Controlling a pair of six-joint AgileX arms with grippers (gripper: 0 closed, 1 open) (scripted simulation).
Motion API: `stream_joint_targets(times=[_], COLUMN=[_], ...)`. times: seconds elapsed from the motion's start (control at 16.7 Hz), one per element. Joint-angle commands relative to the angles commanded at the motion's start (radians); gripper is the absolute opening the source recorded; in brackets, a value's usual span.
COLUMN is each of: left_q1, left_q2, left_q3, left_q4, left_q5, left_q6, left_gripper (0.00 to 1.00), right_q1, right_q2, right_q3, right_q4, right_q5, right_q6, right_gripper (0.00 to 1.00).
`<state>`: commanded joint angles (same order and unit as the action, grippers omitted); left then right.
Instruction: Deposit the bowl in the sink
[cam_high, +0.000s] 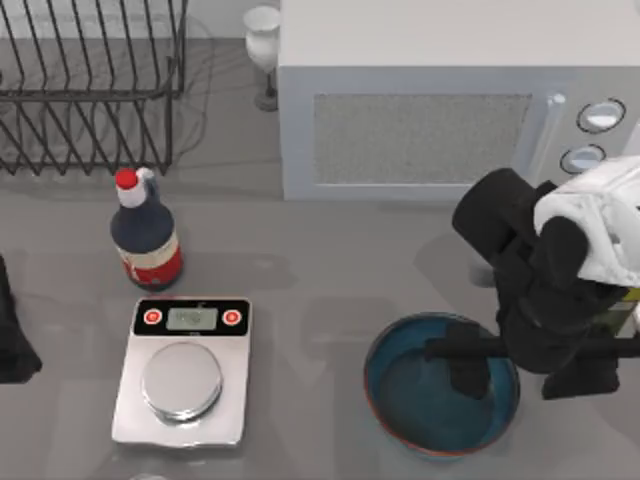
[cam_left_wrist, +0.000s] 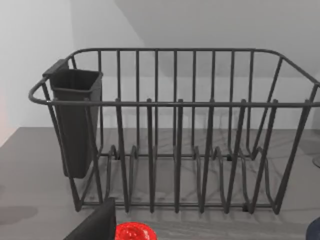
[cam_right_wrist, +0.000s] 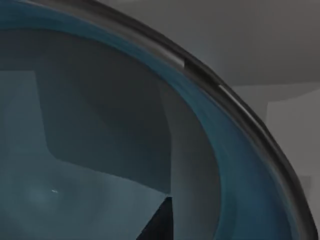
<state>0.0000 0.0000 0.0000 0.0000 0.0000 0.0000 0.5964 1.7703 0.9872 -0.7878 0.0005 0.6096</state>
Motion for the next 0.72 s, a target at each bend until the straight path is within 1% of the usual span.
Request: stream_joint_targets(times=[0.36,0.42,0.72], left_q1=[0.0,0.0,0.0], left_q2=[0.0,0.0,0.0], left_q3=[0.0,0.0,0.0], left_q4=[0.0,0.0,0.0], left_q5=[0.0,0.0,0.0], left_q6=[0.0,0.0,0.0], left_gripper=[1.0,1.0,1.0], right_q1=[0.0,0.0,0.0], right_q2=[0.0,0.0,0.0], right_q3=[0.0,0.0,0.0], right_q4=[0.0,0.0,0.0], right_q5=[0.0,0.0,0.0], right_q6=[0.0,0.0,0.0], right_gripper=[0.02,0.0,0.0])
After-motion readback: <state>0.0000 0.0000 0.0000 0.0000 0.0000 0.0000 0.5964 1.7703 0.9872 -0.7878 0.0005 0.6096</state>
